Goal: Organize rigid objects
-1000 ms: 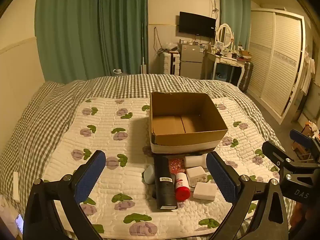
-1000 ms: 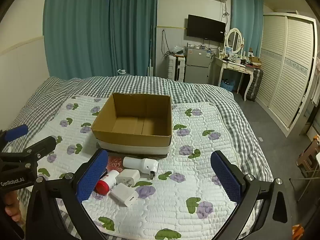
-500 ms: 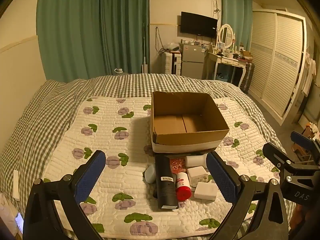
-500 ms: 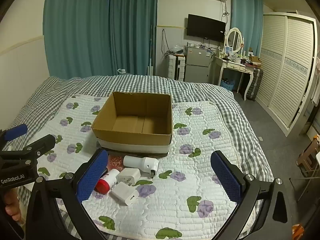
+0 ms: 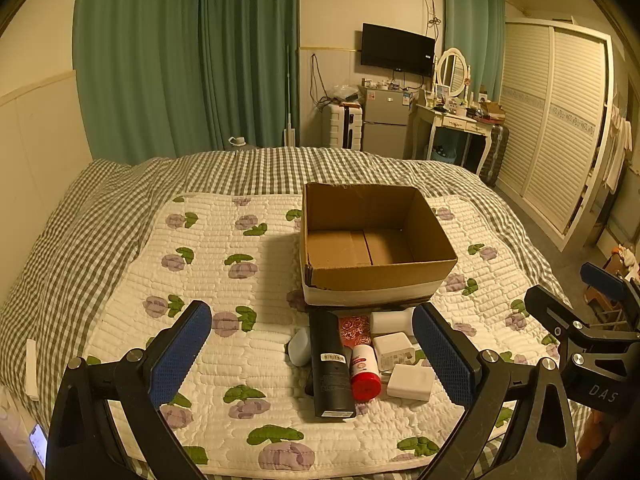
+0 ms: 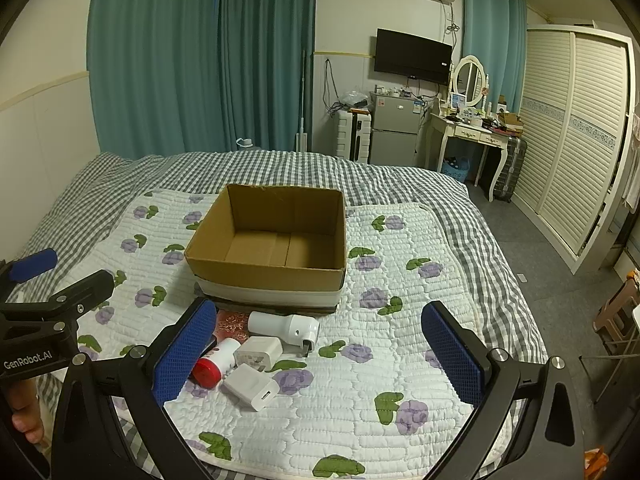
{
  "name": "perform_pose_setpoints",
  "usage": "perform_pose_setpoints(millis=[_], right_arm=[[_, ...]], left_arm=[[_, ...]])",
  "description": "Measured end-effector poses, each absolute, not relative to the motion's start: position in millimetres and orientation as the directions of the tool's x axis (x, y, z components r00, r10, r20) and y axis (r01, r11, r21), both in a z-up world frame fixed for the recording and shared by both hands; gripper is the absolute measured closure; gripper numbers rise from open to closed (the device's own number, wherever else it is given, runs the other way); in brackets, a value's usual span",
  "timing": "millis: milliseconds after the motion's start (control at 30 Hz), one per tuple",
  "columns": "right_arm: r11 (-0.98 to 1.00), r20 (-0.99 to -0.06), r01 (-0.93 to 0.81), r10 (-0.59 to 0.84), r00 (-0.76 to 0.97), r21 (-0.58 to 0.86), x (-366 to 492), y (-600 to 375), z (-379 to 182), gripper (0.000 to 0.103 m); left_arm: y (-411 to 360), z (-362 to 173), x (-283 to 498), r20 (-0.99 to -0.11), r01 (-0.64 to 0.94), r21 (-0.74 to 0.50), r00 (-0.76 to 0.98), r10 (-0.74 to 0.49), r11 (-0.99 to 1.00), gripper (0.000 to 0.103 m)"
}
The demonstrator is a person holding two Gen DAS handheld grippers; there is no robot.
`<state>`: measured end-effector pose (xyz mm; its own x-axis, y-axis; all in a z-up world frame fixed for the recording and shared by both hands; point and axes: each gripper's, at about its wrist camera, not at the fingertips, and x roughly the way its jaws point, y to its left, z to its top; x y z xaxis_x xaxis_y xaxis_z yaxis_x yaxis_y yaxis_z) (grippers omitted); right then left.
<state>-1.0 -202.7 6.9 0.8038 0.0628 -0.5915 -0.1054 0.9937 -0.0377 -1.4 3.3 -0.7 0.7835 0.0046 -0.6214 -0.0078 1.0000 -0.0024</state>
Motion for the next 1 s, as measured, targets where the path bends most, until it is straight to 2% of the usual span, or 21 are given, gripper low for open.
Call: perform_pose_setpoints(millis=[1000], right_arm=[[0.994, -0.592, -0.106, 0.063, 0.804, -0.037, -0.4, -203.2, 6.2, 0.000]], left_arm=[[2.5, -1.6, -2.4, -0.624, -0.007, -0.004, 0.781, 0.003, 1.000, 0.000]])
